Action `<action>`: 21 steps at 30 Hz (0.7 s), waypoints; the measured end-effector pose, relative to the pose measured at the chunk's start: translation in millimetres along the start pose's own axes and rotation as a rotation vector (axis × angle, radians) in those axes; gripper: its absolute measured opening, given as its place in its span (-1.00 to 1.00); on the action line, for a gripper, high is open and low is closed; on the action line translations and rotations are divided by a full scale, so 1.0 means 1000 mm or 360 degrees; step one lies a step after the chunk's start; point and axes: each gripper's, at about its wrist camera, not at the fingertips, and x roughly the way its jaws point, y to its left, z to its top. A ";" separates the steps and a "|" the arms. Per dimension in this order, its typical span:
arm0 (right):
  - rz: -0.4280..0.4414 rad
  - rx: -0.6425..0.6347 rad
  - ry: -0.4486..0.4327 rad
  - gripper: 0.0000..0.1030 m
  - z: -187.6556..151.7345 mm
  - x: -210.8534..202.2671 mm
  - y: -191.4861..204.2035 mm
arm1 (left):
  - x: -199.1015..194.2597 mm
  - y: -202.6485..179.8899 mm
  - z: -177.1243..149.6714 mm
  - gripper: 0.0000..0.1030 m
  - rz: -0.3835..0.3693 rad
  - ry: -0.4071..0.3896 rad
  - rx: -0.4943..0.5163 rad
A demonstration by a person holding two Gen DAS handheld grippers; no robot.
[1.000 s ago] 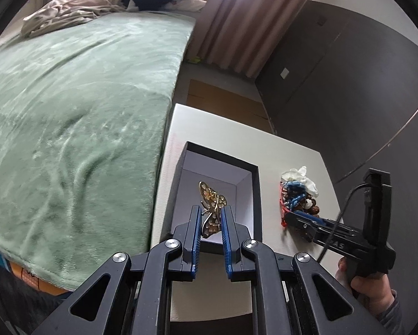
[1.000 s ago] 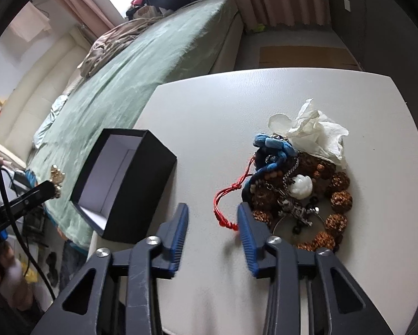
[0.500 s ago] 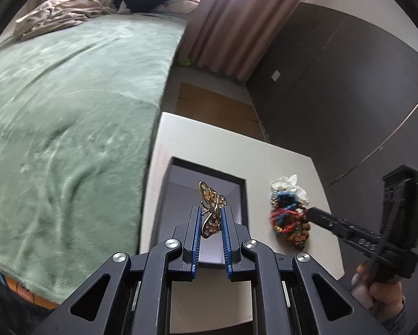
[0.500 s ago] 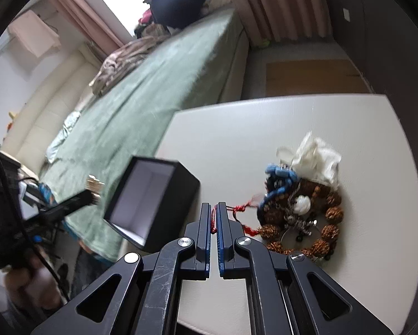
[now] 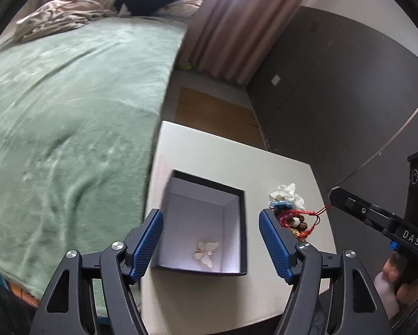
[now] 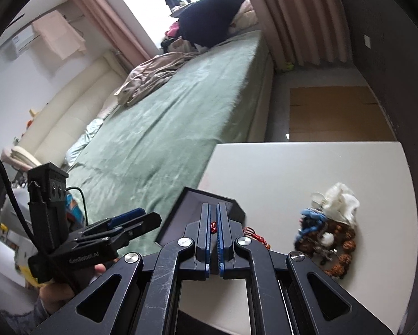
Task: Organize jewelry
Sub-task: 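Drop the butterfly pendant into the black box with the left gripper while the right drops red string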
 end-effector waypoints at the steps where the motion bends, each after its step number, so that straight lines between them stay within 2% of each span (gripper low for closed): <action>1: 0.0008 -0.0007 0.0002 -0.89 0.000 0.001 0.002 | -0.003 0.004 0.000 0.39 0.0012 -0.0011 -0.0010; 10: 0.0134 -0.0060 0.0050 -0.89 0.005 0.026 0.035 | -0.033 0.041 -0.002 0.39 0.0132 -0.0094 -0.0121; 14: 0.0146 -0.0056 0.0124 -0.87 -0.003 0.039 0.042 | -0.041 0.049 -0.003 0.39 0.0154 -0.0112 -0.0149; 15: 0.0128 -0.0041 0.0165 -0.81 -0.006 0.042 0.041 | -0.042 0.049 -0.004 0.39 0.0156 -0.0115 -0.0151; 17: 0.0105 0.0010 0.0236 -0.17 -0.011 0.048 0.034 | -0.042 0.047 -0.003 0.39 0.0149 -0.0111 -0.0148; 19: 0.0072 0.0045 0.0187 0.01 -0.014 0.040 0.027 | -0.041 0.043 -0.004 0.39 0.0137 -0.0105 -0.0132; 21: 0.0050 0.0083 0.0161 0.06 -0.017 0.029 0.017 | -0.039 0.035 -0.005 0.39 0.0117 -0.0100 -0.0107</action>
